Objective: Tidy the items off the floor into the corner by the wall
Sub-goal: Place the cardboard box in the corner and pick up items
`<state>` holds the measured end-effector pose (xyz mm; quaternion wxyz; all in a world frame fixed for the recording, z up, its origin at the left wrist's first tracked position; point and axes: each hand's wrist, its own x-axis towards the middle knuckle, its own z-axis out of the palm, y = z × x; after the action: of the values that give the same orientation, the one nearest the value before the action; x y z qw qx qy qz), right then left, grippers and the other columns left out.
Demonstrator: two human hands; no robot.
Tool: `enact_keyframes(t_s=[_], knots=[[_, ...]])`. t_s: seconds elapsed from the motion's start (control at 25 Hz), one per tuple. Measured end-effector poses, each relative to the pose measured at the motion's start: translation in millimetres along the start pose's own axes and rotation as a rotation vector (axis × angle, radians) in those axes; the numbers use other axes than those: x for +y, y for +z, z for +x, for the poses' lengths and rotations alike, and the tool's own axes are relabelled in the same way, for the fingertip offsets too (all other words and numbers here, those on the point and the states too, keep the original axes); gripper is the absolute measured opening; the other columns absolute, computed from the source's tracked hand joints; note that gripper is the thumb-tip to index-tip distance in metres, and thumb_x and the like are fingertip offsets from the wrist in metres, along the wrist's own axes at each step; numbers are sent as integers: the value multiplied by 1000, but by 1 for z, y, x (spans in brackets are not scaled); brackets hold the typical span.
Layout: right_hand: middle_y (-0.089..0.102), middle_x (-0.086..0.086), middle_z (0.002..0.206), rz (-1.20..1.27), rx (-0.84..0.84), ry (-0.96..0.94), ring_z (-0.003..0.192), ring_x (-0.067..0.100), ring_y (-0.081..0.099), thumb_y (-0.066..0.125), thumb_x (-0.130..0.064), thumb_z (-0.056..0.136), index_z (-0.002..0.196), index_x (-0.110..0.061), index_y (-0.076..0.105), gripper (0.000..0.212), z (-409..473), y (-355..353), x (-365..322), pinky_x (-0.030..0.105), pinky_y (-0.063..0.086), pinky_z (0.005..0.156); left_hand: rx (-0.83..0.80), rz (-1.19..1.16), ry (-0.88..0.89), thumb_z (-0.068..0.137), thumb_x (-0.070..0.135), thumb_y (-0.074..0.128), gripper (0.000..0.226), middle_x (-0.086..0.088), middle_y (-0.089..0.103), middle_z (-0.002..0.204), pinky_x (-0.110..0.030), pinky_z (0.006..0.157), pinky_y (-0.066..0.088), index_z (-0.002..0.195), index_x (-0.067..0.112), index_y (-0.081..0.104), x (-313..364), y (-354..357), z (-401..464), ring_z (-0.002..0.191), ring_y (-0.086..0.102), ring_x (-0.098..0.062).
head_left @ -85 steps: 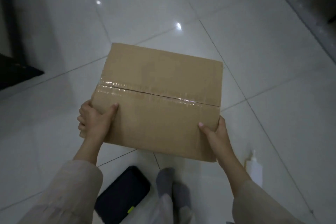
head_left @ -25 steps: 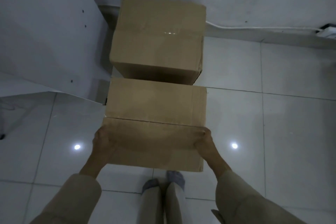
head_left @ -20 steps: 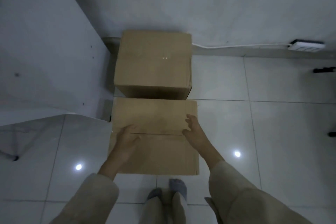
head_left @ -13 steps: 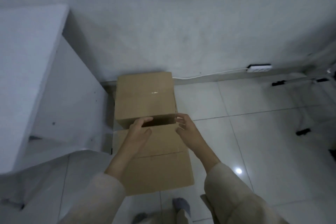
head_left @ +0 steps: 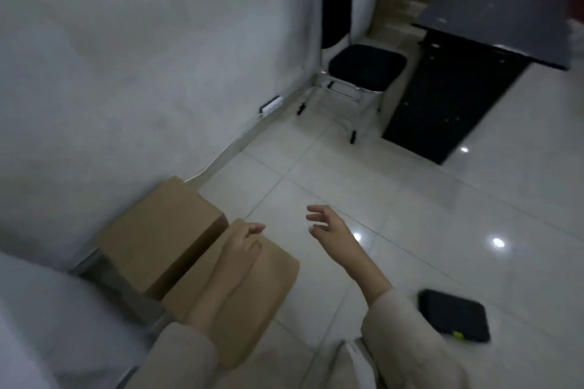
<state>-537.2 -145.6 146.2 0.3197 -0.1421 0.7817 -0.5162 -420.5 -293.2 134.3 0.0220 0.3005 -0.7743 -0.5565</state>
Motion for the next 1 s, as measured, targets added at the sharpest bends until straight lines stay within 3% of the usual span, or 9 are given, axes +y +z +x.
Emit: enact_keyframes(t_s=[0.16,0.28,0.48,0.76,0.92,1.0], knots=[[55,4,123,122,262,97,96,14,54,45,-5,91,121,-17,51,33,-90,-54,43,12,40,65,-234,106,189,91,3,45,24,-2,57,115,-22,96,37,108,19,52,30,61,-25,113,49,-12],[56,1,119,220,497,185,96,12,53,45,-5,91,120,-16,53,32,-161,-93,84,13,41,68,-417,185,301,90,0,48,22,-4,59,112,-13,87,33,104,16,54,54,121,-46,110,50,-13],[57,4,116,390,873,292,100,15,51,44,-3,91,120,-12,53,31,-291,-124,151,13,40,71,-718,322,446,91,7,48,22,1,59,114,-17,80,33,110,14,57,75,220,-113,109,50,-12],[58,1,107,562,1212,388,96,15,53,44,-1,89,106,-19,55,27,-481,-85,227,16,41,70,-1001,417,542,92,8,47,21,2,60,112,-22,85,32,109,15,58,60,308,-257,106,52,-12],[57,0,103,622,1415,446,84,4,52,44,3,88,103,-17,54,27,-590,-46,261,14,39,67,-1177,446,582,92,9,47,20,2,61,110,-24,87,36,104,20,56,36,340,-353,105,53,-12],[56,2,100,659,1511,477,85,10,52,42,6,87,103,-13,56,29,-638,-27,274,12,38,64,-1257,453,617,92,9,47,20,3,62,109,-25,90,38,104,21,57,25,352,-398,104,54,-12]])
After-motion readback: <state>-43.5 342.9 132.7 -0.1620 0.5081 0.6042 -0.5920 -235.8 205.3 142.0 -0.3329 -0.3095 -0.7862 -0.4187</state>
